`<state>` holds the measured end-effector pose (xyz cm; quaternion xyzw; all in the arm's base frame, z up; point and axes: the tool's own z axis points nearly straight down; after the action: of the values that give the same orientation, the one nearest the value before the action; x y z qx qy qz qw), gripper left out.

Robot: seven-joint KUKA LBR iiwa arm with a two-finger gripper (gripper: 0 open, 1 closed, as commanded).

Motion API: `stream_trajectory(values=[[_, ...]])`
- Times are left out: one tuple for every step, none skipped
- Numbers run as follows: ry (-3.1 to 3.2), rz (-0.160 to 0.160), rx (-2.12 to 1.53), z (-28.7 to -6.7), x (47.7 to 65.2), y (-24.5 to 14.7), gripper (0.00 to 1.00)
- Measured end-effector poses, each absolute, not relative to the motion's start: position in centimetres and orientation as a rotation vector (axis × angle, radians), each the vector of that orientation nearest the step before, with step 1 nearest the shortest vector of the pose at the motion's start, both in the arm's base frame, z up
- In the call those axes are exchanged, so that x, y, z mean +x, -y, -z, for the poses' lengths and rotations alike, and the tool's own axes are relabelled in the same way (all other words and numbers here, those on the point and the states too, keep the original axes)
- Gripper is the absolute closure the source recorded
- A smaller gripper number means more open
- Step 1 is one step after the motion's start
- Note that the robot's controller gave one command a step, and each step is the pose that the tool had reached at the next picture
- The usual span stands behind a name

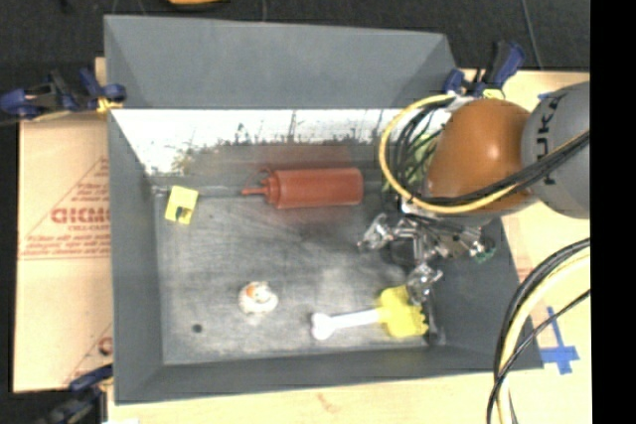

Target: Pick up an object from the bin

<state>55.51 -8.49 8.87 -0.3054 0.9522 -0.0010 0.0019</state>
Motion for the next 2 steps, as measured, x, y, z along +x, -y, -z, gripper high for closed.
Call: stream_trajectory(values=[[-2.987, 0.003, -0.959, -8.9, 55.5, 8.5, 0.00], [-2.958, 0.004, -1.036, -8.9, 53.5, 8.8, 0.00]])
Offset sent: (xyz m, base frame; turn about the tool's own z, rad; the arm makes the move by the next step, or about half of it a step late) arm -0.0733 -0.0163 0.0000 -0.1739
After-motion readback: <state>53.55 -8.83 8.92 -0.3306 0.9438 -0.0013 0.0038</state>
